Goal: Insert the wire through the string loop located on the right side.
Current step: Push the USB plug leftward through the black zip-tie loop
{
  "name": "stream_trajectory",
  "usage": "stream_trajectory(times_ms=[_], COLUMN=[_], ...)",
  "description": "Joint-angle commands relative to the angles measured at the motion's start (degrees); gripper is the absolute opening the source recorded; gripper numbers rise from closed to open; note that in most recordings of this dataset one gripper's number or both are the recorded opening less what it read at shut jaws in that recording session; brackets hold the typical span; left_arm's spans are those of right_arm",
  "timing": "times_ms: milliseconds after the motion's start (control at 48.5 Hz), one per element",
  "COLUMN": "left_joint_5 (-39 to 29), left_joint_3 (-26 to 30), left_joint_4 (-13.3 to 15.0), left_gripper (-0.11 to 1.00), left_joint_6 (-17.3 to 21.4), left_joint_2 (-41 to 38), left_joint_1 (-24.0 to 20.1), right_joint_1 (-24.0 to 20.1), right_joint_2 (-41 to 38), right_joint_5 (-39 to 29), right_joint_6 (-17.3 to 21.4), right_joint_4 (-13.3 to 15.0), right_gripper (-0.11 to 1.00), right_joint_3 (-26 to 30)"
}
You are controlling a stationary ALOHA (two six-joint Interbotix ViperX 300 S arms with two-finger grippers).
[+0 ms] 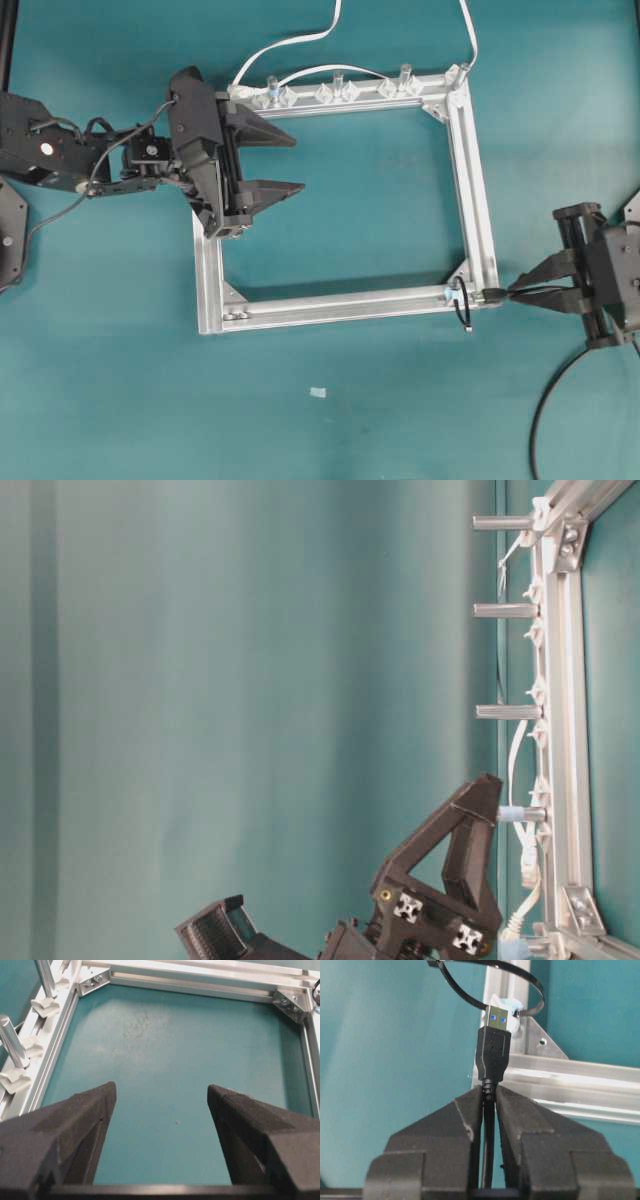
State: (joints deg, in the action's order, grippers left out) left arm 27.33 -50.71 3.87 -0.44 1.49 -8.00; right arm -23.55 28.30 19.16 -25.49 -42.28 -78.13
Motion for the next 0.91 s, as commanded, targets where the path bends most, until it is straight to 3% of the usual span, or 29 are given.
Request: stream_trajectory(times_ms=[0, 888], left_joint_5=[0.2, 0.2], left_joint_3=[1.1, 1.2], left_joint_4=[-0.1, -0.1], left_gripper=[0.75, 0.75], left_joint_6=[0.1, 0.1], left_joint_2=[1.5, 1.5], left_joint_1=[0.3, 1.4], right_joint_1=[0.2, 1.1], right_joint_2=[-0.8, -11.8], right_joint_5=[0.7, 3.9], right_joint_6=[-0.1, -0.2], right_joint_4=[0.2, 0.2], right_gripper=[0.11, 0.11], right_joint_3=[1.8, 9.4])
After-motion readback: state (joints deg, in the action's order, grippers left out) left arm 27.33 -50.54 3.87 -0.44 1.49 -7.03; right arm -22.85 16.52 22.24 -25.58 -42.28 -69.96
